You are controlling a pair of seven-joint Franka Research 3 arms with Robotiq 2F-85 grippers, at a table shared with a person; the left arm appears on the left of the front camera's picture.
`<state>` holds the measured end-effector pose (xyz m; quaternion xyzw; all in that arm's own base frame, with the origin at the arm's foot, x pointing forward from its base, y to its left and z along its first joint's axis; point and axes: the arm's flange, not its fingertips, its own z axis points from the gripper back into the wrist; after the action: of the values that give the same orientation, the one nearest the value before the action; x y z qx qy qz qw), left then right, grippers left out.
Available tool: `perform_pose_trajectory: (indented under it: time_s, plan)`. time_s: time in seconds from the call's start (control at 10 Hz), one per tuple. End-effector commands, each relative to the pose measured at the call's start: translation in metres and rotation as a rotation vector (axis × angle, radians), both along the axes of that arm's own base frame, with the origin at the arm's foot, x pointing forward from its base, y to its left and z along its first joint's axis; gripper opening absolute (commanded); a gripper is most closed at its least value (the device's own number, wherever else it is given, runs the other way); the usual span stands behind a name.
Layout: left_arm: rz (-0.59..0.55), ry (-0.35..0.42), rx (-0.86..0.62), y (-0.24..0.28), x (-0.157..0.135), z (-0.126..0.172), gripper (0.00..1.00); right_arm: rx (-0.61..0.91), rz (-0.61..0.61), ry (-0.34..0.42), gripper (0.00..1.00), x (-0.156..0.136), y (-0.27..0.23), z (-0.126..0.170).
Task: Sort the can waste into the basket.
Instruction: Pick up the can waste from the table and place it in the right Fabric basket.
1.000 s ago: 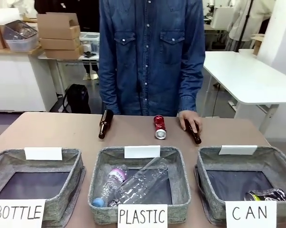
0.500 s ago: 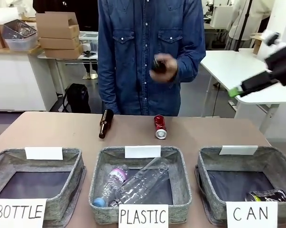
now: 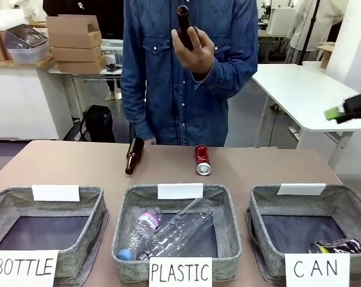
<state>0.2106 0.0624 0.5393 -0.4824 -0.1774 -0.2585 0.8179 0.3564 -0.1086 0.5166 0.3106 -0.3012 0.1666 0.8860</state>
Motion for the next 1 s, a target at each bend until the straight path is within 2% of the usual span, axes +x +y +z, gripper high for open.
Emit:
perform_pose_trajectory:
  time_s: [0.0, 0.2, 0.3, 0.5, 0.6, 0.7, 0.9]
  plan:
    - [-0.013, -0.017, -0.008, 0.001, 0.000, 0.001, 1.00, 0.017, -0.104, 0.007, 1.00, -0.026, -0.011, -0.010]
    - [-0.013, -0.017, -0.008, 0.001, 0.000, 0.001, 1.00, -0.003, -0.070, 0.003, 1.00, -0.006, 0.006, -0.007]
    - [-0.013, -0.017, -0.008, 0.001, 0.000, 0.001, 1.00, -0.036, -0.027, -0.017, 1.00, 0.018, 0.034, 0.003]
    - [-0.013, -0.017, -0.008, 0.001, 0.000, 0.001, 1.00, -0.054, 0.103, -0.075, 1.00, 0.050, 0.081, 0.021]
    - [-0.013, -0.017, -0.008, 0.001, 0.000, 0.001, 1.00, -0.074, 0.149, -0.076, 1.00, 0.059, 0.092, 0.024]
    - [-0.013, -0.017, -0.008, 0.001, 0.000, 0.001, 1.00, -0.073, 0.159, -0.078, 1.00, 0.056, 0.086, 0.021]
    - [-0.013, -0.017, -0.008, 0.001, 0.000, 0.001, 1.00, -0.019, 0.042, -0.053, 1.00, 0.018, 0.037, 0.001]
